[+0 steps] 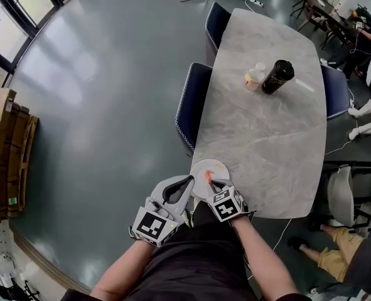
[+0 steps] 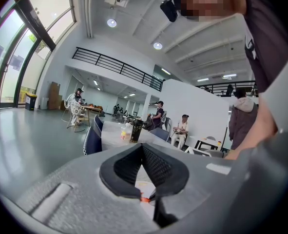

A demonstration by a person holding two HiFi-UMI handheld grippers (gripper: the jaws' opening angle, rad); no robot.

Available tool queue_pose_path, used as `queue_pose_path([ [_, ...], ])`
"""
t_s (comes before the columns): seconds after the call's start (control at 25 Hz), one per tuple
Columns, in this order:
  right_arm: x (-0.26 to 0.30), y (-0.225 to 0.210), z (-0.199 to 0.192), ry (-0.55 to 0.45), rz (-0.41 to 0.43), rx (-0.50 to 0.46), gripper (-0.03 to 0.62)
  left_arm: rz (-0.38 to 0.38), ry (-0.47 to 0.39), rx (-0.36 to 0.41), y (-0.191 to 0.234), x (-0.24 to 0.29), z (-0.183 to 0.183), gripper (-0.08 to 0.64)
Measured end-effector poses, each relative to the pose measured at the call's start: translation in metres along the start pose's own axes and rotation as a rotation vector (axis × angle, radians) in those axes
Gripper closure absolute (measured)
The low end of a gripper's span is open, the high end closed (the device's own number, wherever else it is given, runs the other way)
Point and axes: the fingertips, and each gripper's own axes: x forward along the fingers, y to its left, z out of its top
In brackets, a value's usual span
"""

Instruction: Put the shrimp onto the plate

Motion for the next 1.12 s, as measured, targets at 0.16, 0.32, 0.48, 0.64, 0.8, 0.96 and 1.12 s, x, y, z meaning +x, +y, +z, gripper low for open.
queue_pose_path([
  [0.16,0.0,0.002,-0.001,0.026,0.012,-0.005,0.54,0.004,0.015,-0.002,0.0,-0.001,0.001,0.554],
  [0.32,-0.01,0.0,0.005,0.018,-0.005,0.001,0.514,-0.004,0.022,-0.002,-0.004,-0.003,0.005,0.554],
  [0.48,-0.037,0.003,0.024,-0.051,-0.018,0.031,0.515,-0.021,0.033,-0.004,-0.011,-0.008,0.014,0.554],
  [0.64,-0.078,0.007,0.054,-0.19,-0.026,0.071,0.545,-0.043,0.041,0.011,-0.025,-0.011,0.028,0.554],
  [0.8,-0.135,0.007,0.083,-0.339,-0.033,0.127,0.58,-0.047,0.05,0.024,-0.039,-0.011,0.051,0.554],
  [0.96,-0.19,0.014,0.112,-0.47,-0.039,0.145,0.589,-0.063,0.047,0.032,-0.053,-0.017,0.079,0.554],
  [1.12,-0.235,0.022,0.136,-0.582,-0.054,0.133,0.589,-0.077,0.044,0.036,-0.066,-0.022,0.102,0.554],
])
